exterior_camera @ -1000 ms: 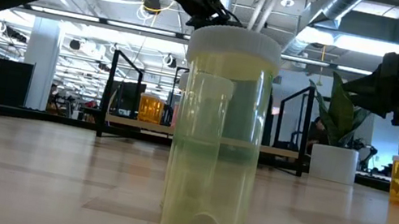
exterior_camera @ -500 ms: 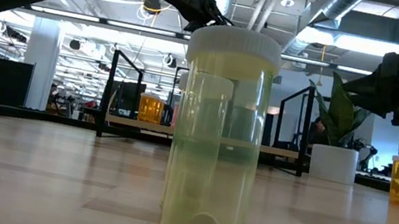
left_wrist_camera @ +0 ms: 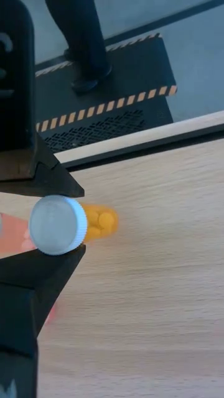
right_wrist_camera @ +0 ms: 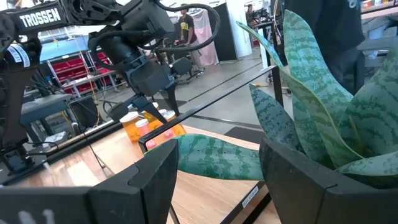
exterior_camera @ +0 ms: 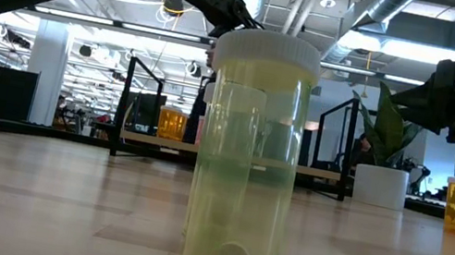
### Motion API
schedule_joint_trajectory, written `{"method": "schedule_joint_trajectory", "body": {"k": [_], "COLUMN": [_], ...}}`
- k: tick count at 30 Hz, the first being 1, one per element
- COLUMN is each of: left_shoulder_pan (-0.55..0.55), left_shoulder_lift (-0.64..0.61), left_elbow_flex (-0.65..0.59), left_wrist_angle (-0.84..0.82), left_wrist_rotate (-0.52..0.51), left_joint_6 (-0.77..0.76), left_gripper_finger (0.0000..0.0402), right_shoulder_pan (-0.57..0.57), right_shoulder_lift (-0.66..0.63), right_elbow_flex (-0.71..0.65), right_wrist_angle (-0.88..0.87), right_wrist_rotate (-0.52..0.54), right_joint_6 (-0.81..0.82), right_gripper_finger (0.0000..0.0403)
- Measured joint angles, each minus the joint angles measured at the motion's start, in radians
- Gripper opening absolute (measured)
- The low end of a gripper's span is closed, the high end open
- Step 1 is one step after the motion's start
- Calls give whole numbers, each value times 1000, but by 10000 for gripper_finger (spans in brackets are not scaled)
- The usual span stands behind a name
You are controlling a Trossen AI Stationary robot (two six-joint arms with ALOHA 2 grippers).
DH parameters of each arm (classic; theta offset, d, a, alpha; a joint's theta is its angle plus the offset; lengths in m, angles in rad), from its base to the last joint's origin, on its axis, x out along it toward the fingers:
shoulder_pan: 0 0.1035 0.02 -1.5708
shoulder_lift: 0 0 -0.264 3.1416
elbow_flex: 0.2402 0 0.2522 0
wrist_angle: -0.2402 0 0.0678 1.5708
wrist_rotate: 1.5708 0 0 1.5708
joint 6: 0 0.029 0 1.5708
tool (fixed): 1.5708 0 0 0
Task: Pick and place medicine bottles onto shelf by color
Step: Put the top left small orange pill bottle on the shelf
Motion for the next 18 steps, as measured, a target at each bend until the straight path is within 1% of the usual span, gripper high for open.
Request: {"method": "schedule_joint_trajectory", "body": {"k": [10, 18], "left_shoulder_pan": [0, 0], "left_shoulder_lift": [0, 0], "left_elbow_flex": [0, 0], "left_wrist_angle": [-1, -1], "left_wrist_rotate": [3, 14], "left_joint_6": [-2, -10], "left_gripper_finger": [112, 114], "right_shoulder_pan": [0, 0], "right_shoulder_lift": [0, 0], "right_elbow_flex": [0, 0], "right_wrist_angle": [0, 0], "right_wrist_rotate": [0, 0], "right_joint_6": [0, 0], "right_gripper_finger": [249, 249]}}
